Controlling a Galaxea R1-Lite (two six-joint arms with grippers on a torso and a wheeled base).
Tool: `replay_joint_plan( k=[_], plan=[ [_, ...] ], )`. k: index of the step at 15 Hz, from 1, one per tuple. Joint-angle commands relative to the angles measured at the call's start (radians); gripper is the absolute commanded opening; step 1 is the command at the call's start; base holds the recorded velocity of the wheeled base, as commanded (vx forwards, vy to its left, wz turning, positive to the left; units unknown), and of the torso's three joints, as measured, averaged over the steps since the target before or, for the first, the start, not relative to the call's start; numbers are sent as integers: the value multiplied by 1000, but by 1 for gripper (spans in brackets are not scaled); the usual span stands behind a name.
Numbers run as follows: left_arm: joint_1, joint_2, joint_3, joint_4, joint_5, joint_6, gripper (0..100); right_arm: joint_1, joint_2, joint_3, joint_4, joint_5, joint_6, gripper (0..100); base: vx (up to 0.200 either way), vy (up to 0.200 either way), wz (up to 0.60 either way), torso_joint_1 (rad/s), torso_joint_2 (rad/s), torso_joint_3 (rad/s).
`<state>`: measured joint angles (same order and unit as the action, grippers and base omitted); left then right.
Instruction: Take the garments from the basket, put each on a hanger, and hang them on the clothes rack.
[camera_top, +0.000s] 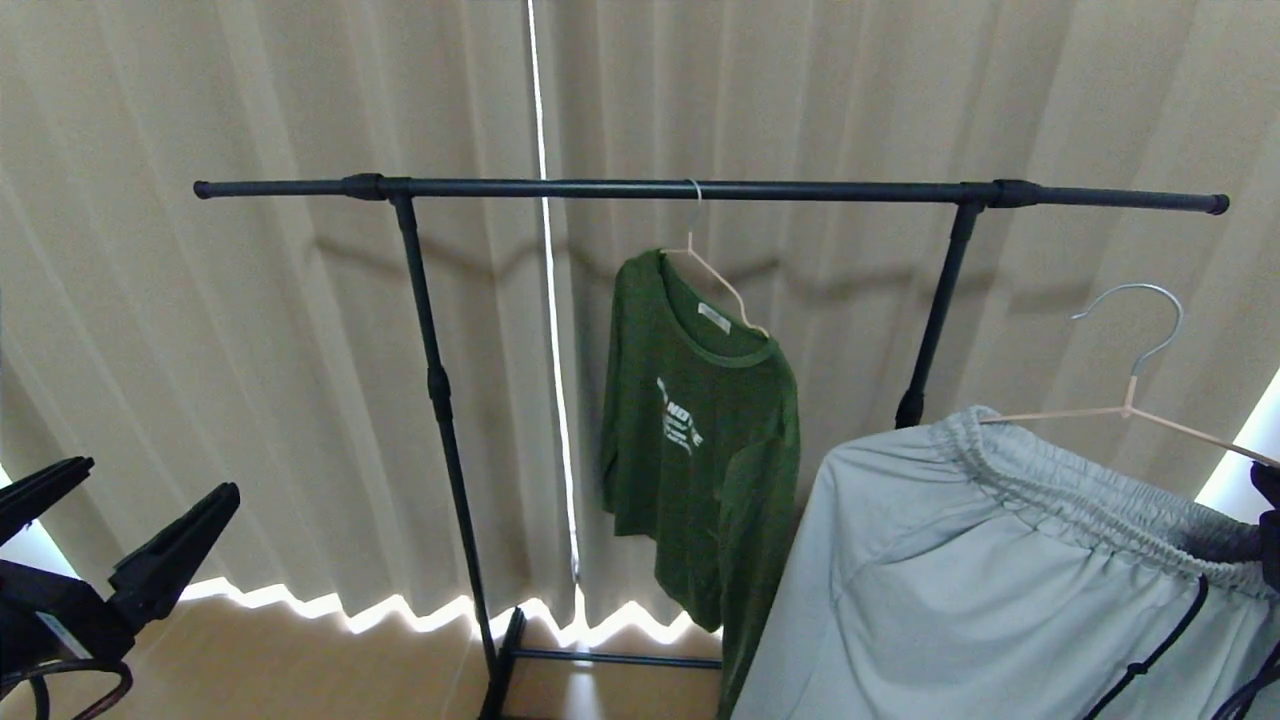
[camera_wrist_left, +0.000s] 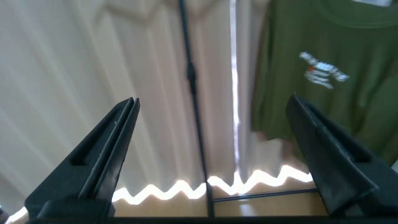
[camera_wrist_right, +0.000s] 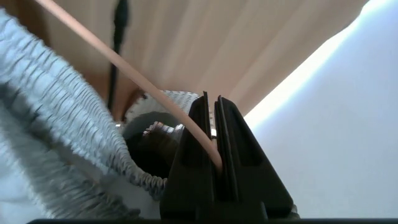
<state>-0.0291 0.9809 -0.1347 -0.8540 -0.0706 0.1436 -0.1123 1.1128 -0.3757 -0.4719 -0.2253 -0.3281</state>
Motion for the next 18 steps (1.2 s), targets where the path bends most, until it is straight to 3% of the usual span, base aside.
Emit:
replay_joint_plan(
  k=[1, 7, 18],
  plan=[
    [-2, -11, 1, 0, -1, 1, 100, -1, -1, -2, -1, 0, 0, 0, 0, 0, 0, 0, 0, 0],
    [0, -21, 9, 0, -15, -1, 100, -21, -2, -2, 1, -2, -2, 0, 0, 0, 0, 0, 0, 0],
    [-9, -14, 20, 1, -15, 13, 100, -142, -74, -14, 73, -2, -31, 0, 0, 0, 0, 0, 0, 0]
  ],
)
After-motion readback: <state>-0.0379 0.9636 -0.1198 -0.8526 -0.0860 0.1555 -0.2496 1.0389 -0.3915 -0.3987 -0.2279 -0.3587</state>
